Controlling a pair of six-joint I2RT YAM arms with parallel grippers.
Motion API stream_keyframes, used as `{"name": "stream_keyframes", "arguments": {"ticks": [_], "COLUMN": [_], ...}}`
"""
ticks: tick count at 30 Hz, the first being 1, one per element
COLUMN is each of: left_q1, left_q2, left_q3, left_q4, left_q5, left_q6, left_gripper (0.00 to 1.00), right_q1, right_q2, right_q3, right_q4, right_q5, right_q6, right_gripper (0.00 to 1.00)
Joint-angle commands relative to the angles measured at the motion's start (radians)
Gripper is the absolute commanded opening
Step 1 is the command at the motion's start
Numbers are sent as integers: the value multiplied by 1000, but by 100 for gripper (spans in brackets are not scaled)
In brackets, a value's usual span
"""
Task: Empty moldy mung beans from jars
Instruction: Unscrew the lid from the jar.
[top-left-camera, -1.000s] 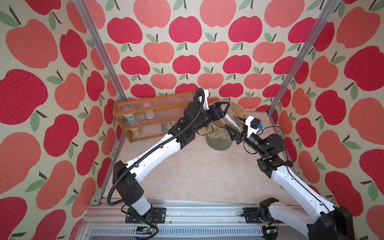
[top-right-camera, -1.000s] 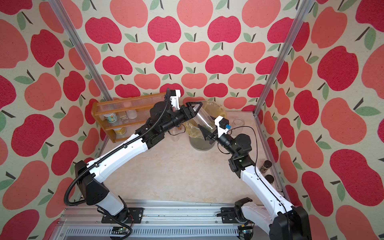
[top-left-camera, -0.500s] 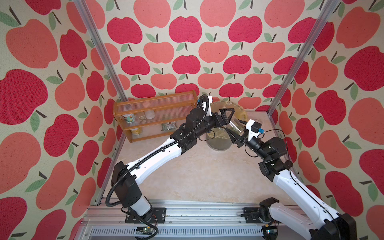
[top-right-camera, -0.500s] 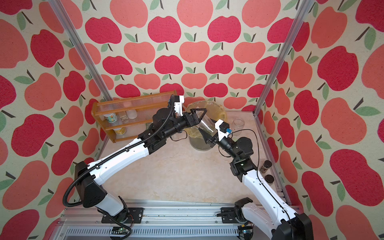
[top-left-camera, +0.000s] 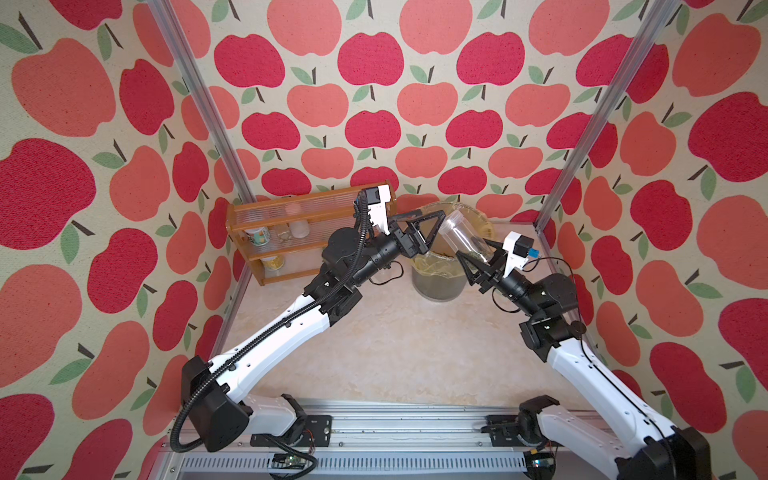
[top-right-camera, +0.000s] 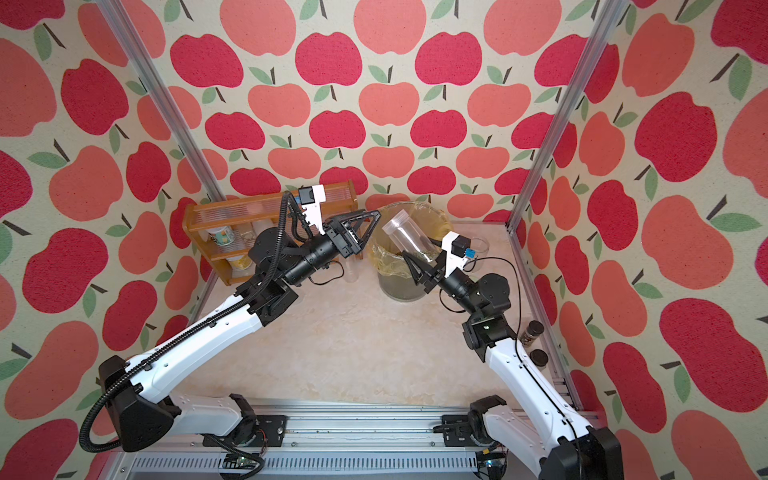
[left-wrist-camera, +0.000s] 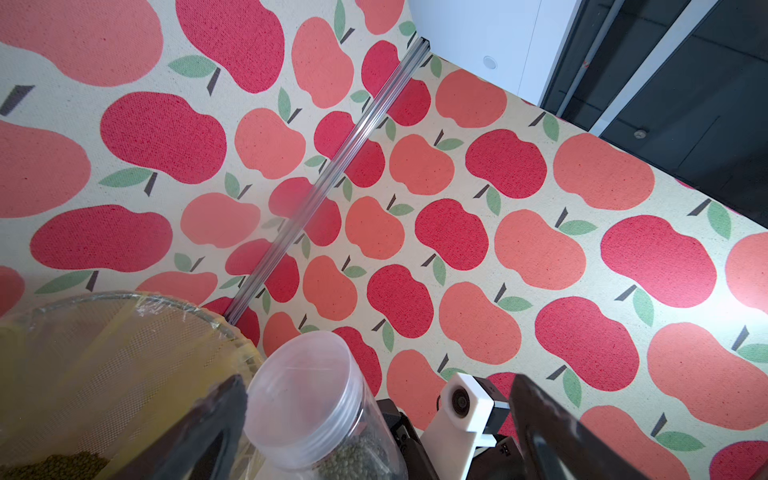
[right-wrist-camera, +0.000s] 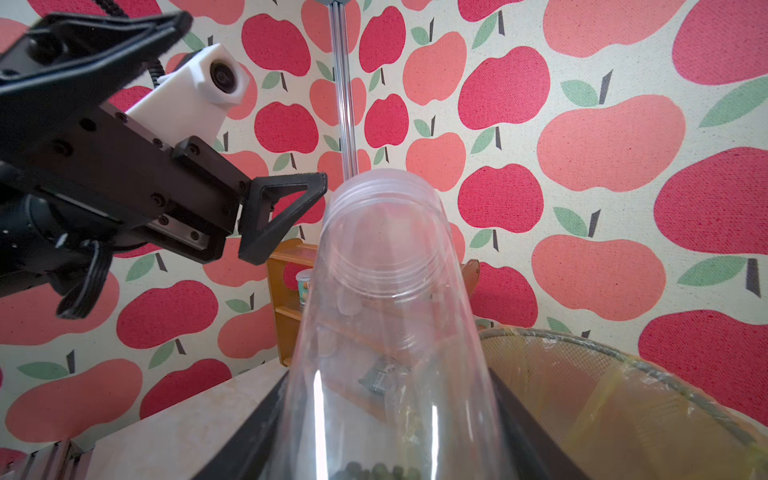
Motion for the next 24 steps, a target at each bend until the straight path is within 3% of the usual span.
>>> {"name": "stream_keyframes", "arguments": {"ticks": [1,11,24], "left_q1": [18,45,58], "left_q2": [-2,126,225], "left_q3": [-39,5,51], "left_q4": [63,203,263], "left_q5": [34,204,232], "left_q6": [-19,-152,-259], "left_gripper": [100,100,95], "right_q1": [-5,-5,-5], "right_q2": [6,44,43], "right_q3": [-25,-40,-57], "right_q4": [132,253,272], "right_q5": [-44,-91,-91], "right_q6": [103,188,193], "right_gripper": [49,51,50]}}
